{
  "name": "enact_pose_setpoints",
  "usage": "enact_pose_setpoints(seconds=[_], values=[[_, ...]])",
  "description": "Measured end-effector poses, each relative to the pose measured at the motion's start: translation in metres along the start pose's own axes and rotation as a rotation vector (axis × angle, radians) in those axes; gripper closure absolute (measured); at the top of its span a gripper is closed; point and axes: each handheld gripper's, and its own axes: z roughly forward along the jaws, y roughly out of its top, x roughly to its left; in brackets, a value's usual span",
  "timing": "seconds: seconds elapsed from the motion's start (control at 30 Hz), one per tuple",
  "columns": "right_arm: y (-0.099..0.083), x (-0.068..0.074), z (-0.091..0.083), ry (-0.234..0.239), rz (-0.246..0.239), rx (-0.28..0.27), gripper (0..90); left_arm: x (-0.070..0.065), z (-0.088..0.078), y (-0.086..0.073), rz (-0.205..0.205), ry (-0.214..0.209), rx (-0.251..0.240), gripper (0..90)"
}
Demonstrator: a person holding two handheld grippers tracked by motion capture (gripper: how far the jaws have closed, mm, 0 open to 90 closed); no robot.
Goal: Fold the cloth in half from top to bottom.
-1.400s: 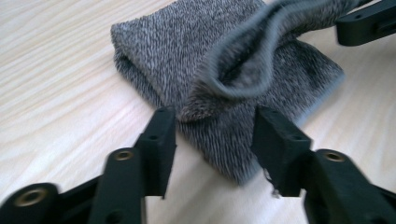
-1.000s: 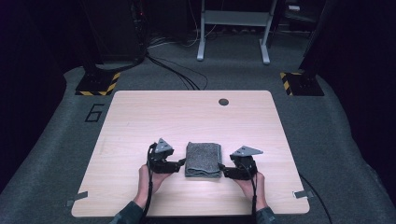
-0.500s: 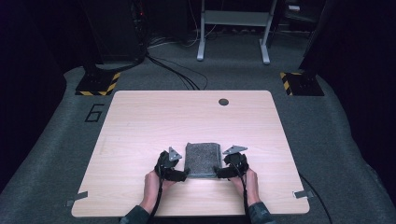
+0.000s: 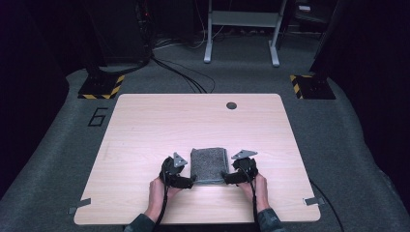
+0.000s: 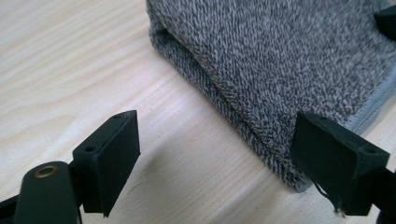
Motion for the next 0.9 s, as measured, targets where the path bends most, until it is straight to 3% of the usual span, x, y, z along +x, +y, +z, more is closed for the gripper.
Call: enact_pose_setpoints(seconds=[0.2, 0.43, 0.57, 0.77, 0.9], values=[[-0.004, -0.002, -0.025, 0.003, 0.011, -0.054, 11.8, 0.017, -0.021, -0.003, -0.05, 0.009, -0.038, 13.0], [-0.026, -0.017, -0.06, -0.043, 0.049, -0.097, 12.4, 0.038, -0.047, -0.019, -0.085, 0.075, -0.06, 12.2], [-0.046, -0.031, -0.074, -0.091, 0.073, -0.094, 12.5, 0.051, -0.057, -0.036, -0.109, 0.106, -0.043, 12.2], [-0.08, -0.055, -0.085, -0.167, 0.112, -0.065, 12.8, 0.07, -0.065, -0.067, -0.182, 0.158, -0.016, 11.7], [-0.099, -0.07, -0.089, -0.22, 0.144, -0.038, 12.8, 0.081, -0.067, -0.082, -0.199, 0.191, -0.004, 11.1]])
